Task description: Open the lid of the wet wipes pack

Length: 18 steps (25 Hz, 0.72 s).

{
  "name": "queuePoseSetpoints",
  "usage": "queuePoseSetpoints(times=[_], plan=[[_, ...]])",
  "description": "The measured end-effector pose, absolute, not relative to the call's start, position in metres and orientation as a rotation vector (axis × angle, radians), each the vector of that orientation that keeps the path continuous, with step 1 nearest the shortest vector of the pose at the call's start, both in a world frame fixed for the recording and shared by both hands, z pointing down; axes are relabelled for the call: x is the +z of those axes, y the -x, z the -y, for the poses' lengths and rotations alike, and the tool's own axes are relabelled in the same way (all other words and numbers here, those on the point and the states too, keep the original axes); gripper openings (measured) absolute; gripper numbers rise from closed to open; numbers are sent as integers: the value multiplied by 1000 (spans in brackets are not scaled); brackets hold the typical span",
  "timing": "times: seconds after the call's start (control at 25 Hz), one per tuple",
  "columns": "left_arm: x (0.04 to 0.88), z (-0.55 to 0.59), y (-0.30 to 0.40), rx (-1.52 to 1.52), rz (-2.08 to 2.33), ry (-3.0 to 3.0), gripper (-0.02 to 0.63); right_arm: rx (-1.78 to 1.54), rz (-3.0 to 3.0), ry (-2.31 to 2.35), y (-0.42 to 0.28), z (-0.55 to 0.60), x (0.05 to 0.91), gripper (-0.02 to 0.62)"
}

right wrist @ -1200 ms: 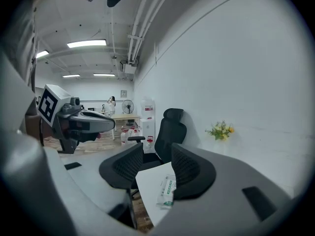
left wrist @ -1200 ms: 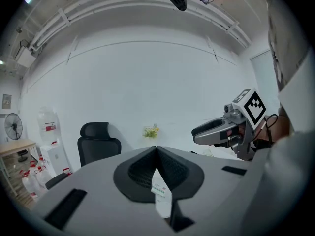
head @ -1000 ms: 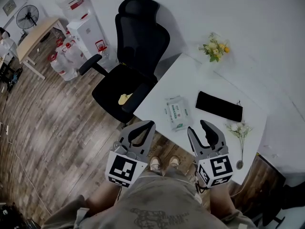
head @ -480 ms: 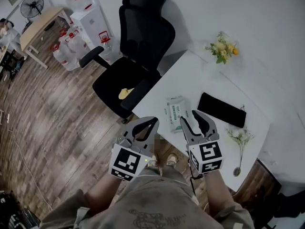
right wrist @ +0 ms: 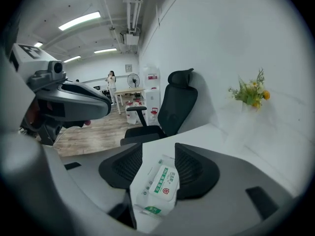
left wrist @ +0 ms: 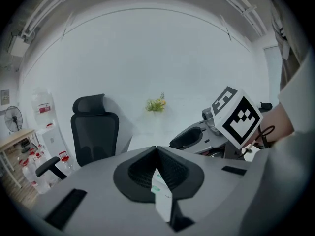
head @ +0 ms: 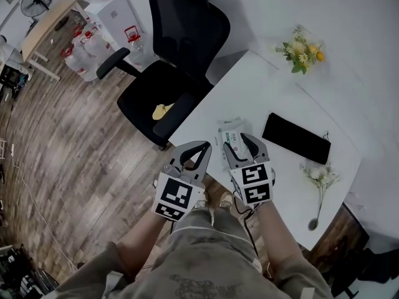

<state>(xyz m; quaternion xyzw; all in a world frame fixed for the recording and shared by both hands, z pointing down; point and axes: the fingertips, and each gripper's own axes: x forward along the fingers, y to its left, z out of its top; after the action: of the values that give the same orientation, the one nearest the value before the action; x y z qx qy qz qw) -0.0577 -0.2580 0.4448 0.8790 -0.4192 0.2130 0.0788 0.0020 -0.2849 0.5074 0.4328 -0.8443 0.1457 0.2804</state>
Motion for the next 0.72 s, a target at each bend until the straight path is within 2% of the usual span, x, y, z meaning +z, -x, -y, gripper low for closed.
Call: queuePoseSetpoints(times=[0.24,0.44,0.72], plan=[[515,268,52,709,1187,-2559,17,456,2187,-1134,-3,294,571,210],[573,271,49,757,1132,-2470,17,495,2144,-1063,7,294,608,245],[637,266,46,764,1035,-2396,17,474,2049,-1066,2,297,648,247]])
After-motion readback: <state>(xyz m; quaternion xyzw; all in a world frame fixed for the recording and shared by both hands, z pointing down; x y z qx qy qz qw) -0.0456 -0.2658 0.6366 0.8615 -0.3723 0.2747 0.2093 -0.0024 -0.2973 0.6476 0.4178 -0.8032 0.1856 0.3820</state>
